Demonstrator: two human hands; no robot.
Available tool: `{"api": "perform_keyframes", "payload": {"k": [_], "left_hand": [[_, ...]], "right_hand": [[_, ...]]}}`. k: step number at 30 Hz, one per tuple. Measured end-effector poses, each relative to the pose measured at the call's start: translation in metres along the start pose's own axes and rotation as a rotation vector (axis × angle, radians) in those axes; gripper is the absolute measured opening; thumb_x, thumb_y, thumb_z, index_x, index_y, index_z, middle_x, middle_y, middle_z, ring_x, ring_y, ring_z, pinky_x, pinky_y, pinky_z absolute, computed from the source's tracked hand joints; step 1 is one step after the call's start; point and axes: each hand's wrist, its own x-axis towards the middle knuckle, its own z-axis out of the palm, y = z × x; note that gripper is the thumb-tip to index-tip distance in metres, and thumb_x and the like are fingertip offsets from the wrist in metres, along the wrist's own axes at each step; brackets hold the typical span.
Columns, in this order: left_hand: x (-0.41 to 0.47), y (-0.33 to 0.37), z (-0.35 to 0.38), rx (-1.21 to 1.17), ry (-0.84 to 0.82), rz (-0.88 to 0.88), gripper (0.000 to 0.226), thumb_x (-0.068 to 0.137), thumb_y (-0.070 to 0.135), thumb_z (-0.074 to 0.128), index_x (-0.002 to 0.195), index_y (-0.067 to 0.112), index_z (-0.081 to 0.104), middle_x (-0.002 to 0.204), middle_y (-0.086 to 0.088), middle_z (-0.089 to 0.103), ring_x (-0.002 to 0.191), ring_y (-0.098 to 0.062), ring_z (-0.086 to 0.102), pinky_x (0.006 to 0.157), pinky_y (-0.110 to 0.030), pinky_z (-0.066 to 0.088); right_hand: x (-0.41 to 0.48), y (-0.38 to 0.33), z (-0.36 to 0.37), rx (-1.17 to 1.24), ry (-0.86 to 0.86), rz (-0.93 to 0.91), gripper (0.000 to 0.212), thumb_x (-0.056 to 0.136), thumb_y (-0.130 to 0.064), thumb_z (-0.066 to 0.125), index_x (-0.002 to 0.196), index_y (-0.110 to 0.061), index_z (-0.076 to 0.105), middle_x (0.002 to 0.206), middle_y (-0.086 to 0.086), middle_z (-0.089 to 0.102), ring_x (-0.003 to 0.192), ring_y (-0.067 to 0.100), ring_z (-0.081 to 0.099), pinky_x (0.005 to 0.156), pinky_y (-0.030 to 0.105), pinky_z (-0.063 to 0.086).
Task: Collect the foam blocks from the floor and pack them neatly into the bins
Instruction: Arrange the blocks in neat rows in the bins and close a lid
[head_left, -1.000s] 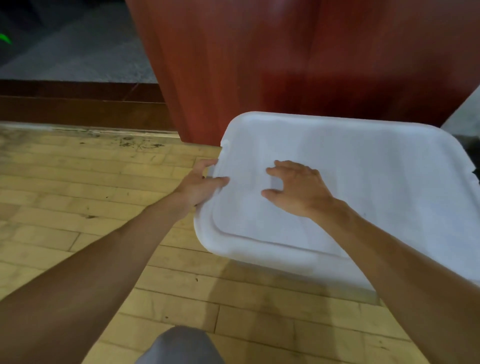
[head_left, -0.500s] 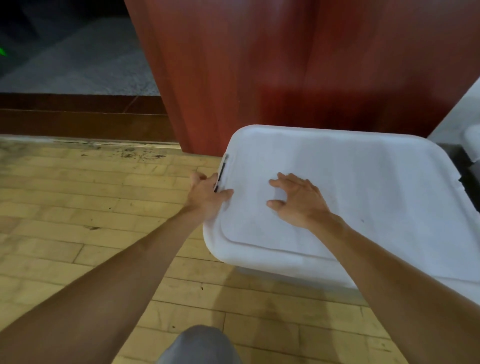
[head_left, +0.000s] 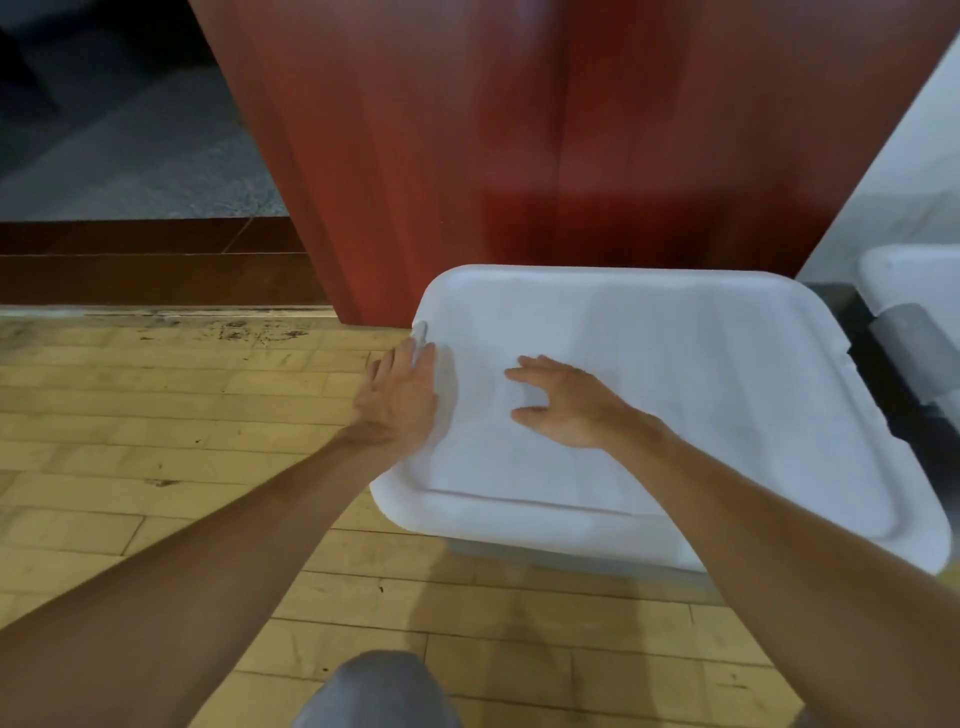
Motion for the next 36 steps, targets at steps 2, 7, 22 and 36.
{"api": "perform_keyframes", "payload": {"k": [2,7,22,36], "left_hand": [[0.004,0.021,-0.010,-0.131,0.011,0.133,0.059,0.096,0.026,0.049,0.149,0.015,0.024,0.152,-0.006,0.028,0.143,-0.023,0.021,0.115,-0.032,0.007],[0.025,0.104,-0.026,-0.394,-0.298,0.396,0.054,0.096,0.037,0.052,0.145,0.020,0.037,0.149,0.000,0.035,0.140,-0.019,0.027,0.113,-0.029,0.020],[0.037,0.215,-0.006,-0.099,-0.500,0.516,0.091,0.081,0.067,0.055,0.153,0.035,0.008,0.161,0.008,-0.009,0.149,-0.020,-0.007,0.117,-0.042,0.012],[0.032,0.214,-0.008,-0.143,-0.449,0.487,0.093,0.076,0.070,0.059,0.151,0.038,0.015,0.161,0.012,-0.001,0.149,-0.016,-0.001,0.117,-0.042,0.013]], "right_hand": [[-0.013,0.012,-0.015,0.073,0.089,0.053,0.044,0.094,-0.032,0.054,0.137,-0.027,0.050,0.144,-0.005,0.045,0.134,0.015,0.041,0.110,0.029,0.034],[-0.064,0.072,-0.059,0.047,0.377,0.250,0.031,0.092,-0.021,0.054,0.121,-0.022,0.063,0.124,0.001,0.060,0.110,0.019,0.058,0.092,0.033,0.050],[-0.123,0.210,-0.077,0.660,0.374,1.000,0.089,0.083,-0.066,0.054,0.149,-0.018,0.017,0.145,0.010,0.038,0.125,0.036,0.048,0.099,0.053,0.043],[-0.122,0.198,-0.070,0.212,0.602,0.755,0.051,0.091,-0.025,0.056,0.138,-0.015,0.040,0.136,0.011,0.034,0.128,0.029,0.033,0.108,0.042,0.035]]}}
